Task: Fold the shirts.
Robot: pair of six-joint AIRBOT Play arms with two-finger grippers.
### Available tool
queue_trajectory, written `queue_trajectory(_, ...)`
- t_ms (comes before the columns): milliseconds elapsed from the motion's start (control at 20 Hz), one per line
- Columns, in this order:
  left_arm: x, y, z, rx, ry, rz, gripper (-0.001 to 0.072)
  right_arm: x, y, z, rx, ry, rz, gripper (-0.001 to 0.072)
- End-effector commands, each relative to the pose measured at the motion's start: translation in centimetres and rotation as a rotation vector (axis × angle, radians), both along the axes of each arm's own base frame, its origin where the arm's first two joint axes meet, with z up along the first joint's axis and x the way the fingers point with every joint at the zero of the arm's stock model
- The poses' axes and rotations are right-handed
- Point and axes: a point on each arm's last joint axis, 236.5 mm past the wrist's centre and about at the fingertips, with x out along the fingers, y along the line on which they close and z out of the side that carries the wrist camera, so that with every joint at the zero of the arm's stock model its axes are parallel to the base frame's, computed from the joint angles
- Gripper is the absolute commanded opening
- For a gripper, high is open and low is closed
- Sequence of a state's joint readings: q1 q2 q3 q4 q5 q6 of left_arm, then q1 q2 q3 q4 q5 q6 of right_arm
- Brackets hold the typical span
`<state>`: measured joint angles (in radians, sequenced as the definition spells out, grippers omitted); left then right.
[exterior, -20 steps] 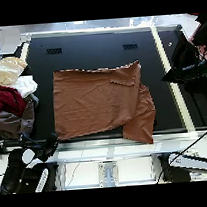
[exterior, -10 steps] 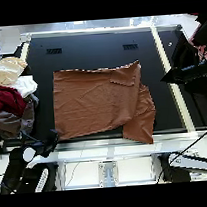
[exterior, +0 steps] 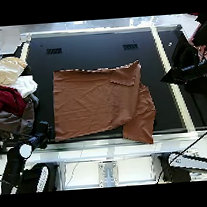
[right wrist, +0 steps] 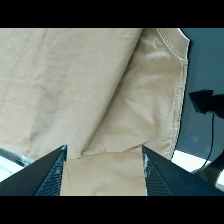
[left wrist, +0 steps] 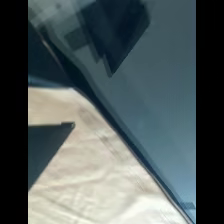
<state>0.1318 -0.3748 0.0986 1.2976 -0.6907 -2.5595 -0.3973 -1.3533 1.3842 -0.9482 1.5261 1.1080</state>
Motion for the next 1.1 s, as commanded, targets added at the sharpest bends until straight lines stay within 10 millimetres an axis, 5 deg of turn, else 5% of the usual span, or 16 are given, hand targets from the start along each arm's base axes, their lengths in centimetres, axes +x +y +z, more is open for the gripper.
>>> queue_trajectory(0,-1.4,-1.2,0.6,-0.044,0.017,-0.021,0.0199,-0.2,0.1,0.0,0.004,0.010,0.001,0.0512)
queue_trajectory(150,-2.3,-1.2,1.9,-0.002,-0.022,-0.067,0.0201,-0.2,0.1,0.0,0.004,0.010,0.002,0.0512)
queue_trajectory(350,-6.4,-1.9,-0.2,-0.001,0.157,-0.126,0.0203,-0.2,0.1,0.0,0.004,0.009,0.002,0.0511)
queue_trajectory(850,-7.3,-2.4,-2.0,-0.020,0.195,-0.142,0.0291,0.0,0.0,0.0,-0.001,-0.003,0.006,0.0511)
queue_trajectory(1050,-5.4,-2.2,-1.6,-0.021,0.105,-0.111,0.0291,0.0,0.1,0.1,0.003,-0.004,0.006,0.0512)
